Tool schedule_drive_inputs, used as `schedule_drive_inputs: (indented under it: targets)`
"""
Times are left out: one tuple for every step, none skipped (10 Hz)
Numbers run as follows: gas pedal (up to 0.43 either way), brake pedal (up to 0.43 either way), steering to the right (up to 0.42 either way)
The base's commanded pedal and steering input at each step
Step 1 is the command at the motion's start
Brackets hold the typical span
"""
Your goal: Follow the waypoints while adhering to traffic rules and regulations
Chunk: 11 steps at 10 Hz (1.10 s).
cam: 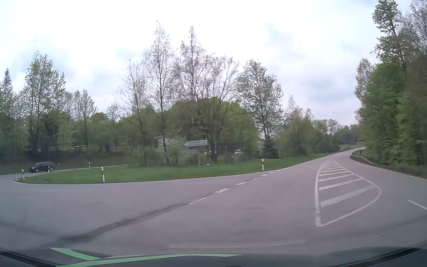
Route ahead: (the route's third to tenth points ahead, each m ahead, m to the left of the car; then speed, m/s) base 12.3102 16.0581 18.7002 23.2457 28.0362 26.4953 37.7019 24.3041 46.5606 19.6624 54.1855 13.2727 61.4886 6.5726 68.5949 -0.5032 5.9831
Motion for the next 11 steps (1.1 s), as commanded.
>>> schedule_drive_inputs:
  targets:
    - [0.0, 0.0, -0.3]
    - [0.0, 0.0, -0.303]
    - [0.0, 0.0, -0.303]
    - [0.0, 0.0, -0.303]
    - [0.0, 0.0, -0.303]
    - [0.0, 0.0, -0.303]
    - [0.0, 0.0, -0.303]
    - [0.02, 0.0, -0.303]
    - [0.02, 0.0, -0.303]
    - [0.079, 0.0, -0.303]
    - [0.079, 0.0, -0.302]
